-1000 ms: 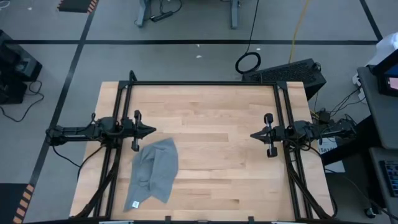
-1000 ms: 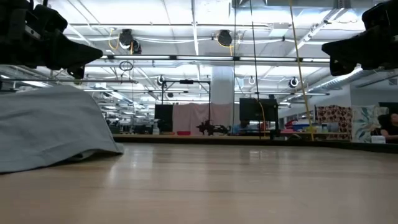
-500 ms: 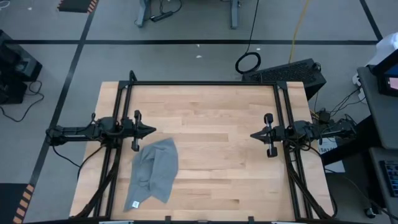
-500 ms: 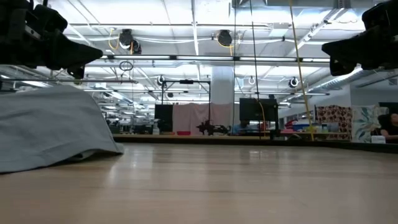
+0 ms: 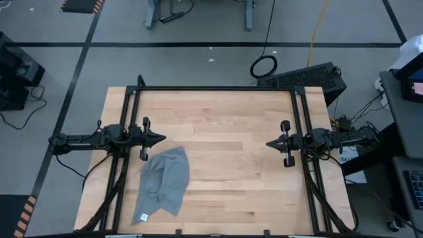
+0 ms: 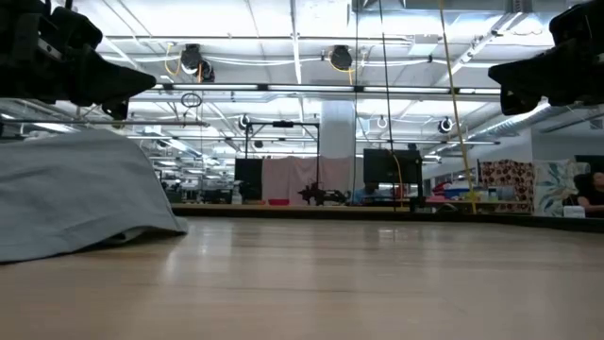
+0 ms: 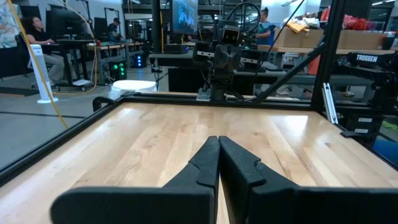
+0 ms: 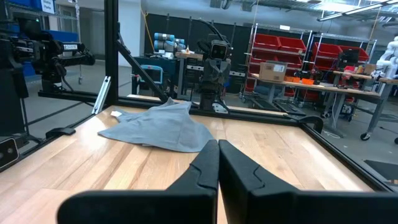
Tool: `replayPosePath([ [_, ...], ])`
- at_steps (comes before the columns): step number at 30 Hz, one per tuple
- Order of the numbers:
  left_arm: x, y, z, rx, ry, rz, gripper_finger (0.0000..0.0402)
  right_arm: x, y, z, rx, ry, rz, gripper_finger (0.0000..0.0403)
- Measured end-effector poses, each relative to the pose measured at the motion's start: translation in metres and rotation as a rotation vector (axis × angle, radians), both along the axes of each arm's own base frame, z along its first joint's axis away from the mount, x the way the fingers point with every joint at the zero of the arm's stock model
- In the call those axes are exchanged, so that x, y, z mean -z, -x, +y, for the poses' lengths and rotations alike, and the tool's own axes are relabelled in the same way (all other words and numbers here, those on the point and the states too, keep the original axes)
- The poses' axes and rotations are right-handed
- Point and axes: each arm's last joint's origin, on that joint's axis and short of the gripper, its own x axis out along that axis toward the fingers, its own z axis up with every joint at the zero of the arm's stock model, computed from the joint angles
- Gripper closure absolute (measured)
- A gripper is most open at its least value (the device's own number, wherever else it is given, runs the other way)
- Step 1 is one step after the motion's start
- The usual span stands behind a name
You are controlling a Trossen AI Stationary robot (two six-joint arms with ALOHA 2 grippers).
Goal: Roll towel
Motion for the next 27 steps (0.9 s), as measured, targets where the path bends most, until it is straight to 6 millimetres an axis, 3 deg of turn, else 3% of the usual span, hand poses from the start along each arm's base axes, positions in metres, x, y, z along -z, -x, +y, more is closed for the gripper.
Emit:
replayPosePath([
  [27, 0.0, 0.0, 0.0, 0.0, 0.0, 0.0, 0.0386, 0.0015, -0.0001, 0.0, -0.001, -0.018, 0.016, 0.0403],
])
